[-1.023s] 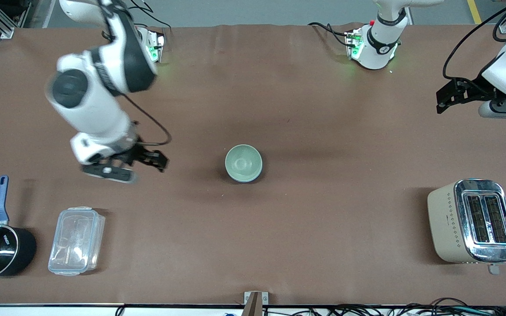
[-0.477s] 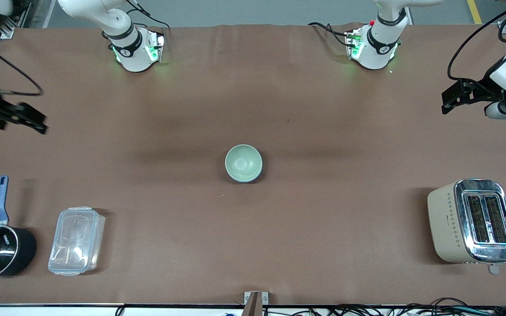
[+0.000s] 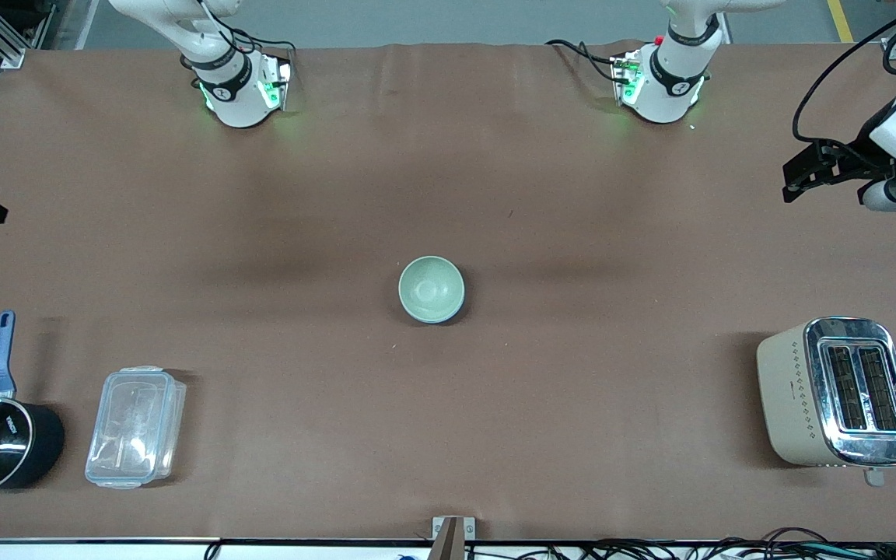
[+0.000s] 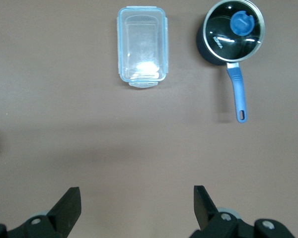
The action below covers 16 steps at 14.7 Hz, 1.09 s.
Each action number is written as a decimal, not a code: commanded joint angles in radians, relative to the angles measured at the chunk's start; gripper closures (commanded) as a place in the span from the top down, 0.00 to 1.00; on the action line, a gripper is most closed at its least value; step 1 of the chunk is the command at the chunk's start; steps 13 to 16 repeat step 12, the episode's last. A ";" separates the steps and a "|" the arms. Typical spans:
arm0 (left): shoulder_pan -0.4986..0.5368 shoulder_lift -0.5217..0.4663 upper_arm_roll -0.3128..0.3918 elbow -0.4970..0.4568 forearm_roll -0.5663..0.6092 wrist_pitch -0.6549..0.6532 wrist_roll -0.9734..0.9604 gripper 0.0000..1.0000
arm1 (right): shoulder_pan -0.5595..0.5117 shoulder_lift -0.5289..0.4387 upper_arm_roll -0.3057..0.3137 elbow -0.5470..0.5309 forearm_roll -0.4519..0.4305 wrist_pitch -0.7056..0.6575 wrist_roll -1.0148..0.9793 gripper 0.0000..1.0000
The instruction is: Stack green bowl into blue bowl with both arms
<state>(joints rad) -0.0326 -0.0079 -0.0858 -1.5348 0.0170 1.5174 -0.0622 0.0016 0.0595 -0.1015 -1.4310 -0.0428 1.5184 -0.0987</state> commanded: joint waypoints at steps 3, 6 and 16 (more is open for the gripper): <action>0.000 -0.020 -0.005 -0.010 -0.028 -0.011 -0.025 1.00 | 0.052 0.002 -0.063 0.012 0.004 -0.014 0.005 1.00; -0.004 -0.009 -0.005 0.013 -0.023 -0.011 -0.028 1.00 | 0.060 0.002 -0.063 0.012 0.026 -0.007 0.005 1.00; -0.006 -0.007 -0.005 0.015 -0.026 -0.011 -0.037 1.00 | 0.060 0.002 -0.063 0.012 0.026 -0.010 0.004 1.00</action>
